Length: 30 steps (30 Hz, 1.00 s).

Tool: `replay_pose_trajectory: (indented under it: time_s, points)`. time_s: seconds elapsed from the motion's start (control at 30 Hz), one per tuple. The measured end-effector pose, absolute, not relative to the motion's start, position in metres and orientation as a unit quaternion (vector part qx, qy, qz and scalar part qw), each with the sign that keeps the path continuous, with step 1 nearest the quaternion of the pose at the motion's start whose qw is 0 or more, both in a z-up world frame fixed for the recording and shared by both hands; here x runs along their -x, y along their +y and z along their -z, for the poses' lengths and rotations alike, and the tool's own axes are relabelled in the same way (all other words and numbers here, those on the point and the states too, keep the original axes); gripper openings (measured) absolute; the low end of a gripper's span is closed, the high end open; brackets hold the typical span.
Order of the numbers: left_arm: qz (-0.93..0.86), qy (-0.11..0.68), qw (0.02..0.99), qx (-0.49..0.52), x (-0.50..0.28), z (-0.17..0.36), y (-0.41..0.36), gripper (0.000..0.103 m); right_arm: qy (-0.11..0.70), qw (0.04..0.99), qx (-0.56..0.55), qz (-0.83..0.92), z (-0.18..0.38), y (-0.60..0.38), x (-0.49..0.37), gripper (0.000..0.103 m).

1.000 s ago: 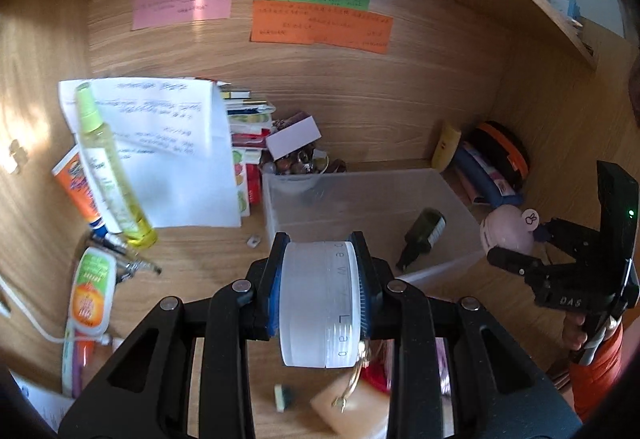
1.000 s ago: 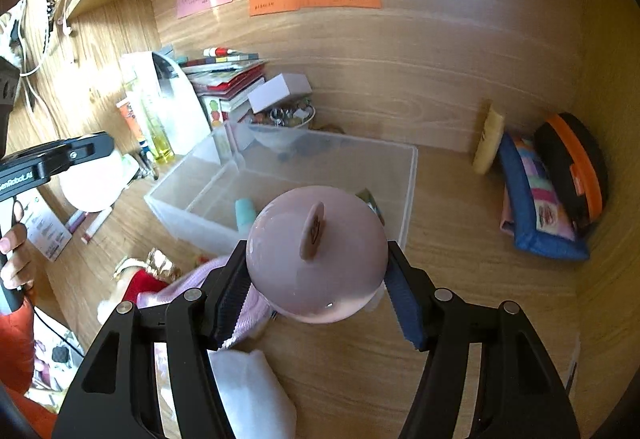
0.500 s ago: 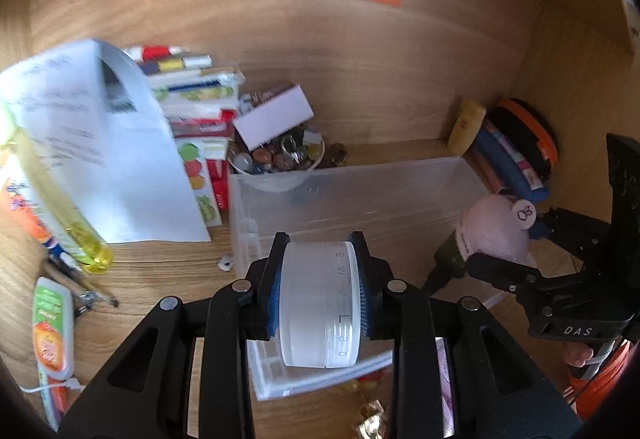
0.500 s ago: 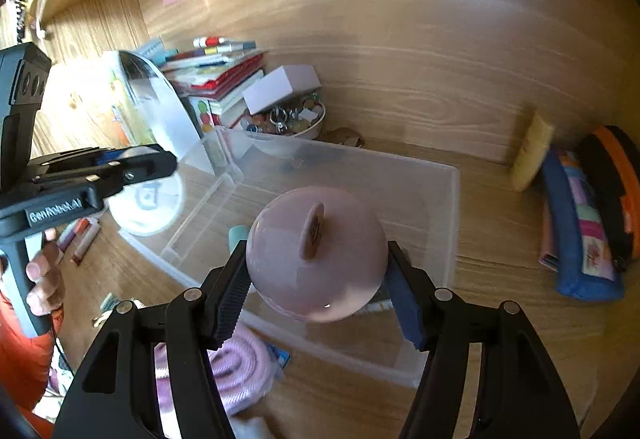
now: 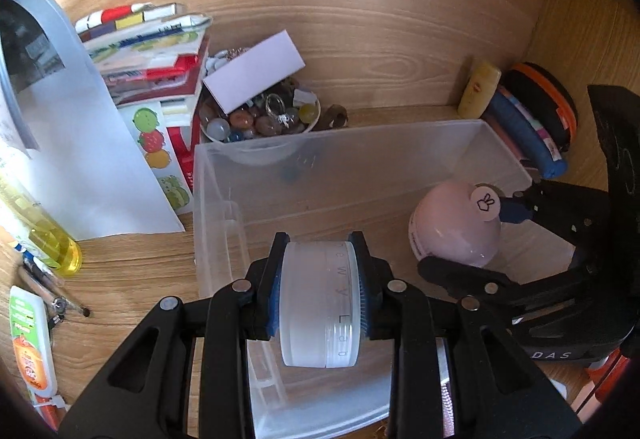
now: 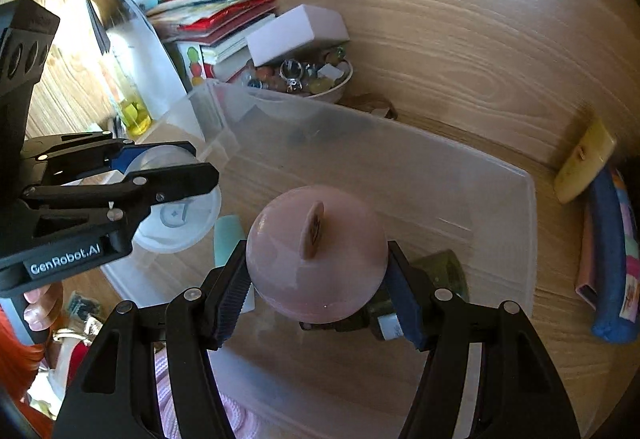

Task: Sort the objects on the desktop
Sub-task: 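Release the tape roll into the box while the right tool releases the pink container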

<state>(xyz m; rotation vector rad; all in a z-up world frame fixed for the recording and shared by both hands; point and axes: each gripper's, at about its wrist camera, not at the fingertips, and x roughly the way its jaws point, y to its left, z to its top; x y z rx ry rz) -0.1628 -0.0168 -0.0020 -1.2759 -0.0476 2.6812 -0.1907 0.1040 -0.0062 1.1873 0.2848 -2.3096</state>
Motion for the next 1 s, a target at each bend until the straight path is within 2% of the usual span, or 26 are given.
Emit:
replay_pose_trajectory:
  time_s: [0.57, 0.63, 0.67, 0.7, 0.77, 0.87, 1.0]
  points:
    - [-0.905, -0.011, 0.092, 0.416, 0.155, -0.008, -0.019, 0.030, 0.114, 0.250, -0.456, 0.846, 0.009, 0.096, 0.195, 0.061]
    - [-0.911, -0.007, 0.093, 0.402, 0.148, -0.016, -0.017, 0.033, 0.120, 0.247, -0.448, 0.851, 0.003, 0.097, 0.190, 0.062]
    - [-0.913, -0.006, 0.094, 0.396, 0.144, -0.021, -0.016, 0.038, 0.125, 0.245, -0.442, 0.854, 0.000, 0.098, 0.187, 0.064]
    - [-0.917, -0.005, 0.095, 0.387, 0.139, -0.026, -0.016, 0.043, 0.129, 0.242, -0.436, 0.857, -0.003, 0.098, 0.183, 0.068]
    - [-0.923, -0.001, 0.092, 0.374, 0.132, -0.034, -0.016, 0.047, 0.133, 0.237, -0.422, 0.865, -0.011, 0.100, 0.175, 0.074]
    - [-0.929, 0.004, 0.085, 0.361, 0.119, -0.044, -0.017, 0.048, 0.132, 0.234, -0.408, 0.873, -0.023, 0.107, 0.163, 0.075]
    - [-0.933, -0.001, 0.081, 0.349, 0.099, -0.054, -0.024, 0.058, 0.122, 0.232, -0.400, 0.878, -0.032, 0.108, 0.150, 0.076]
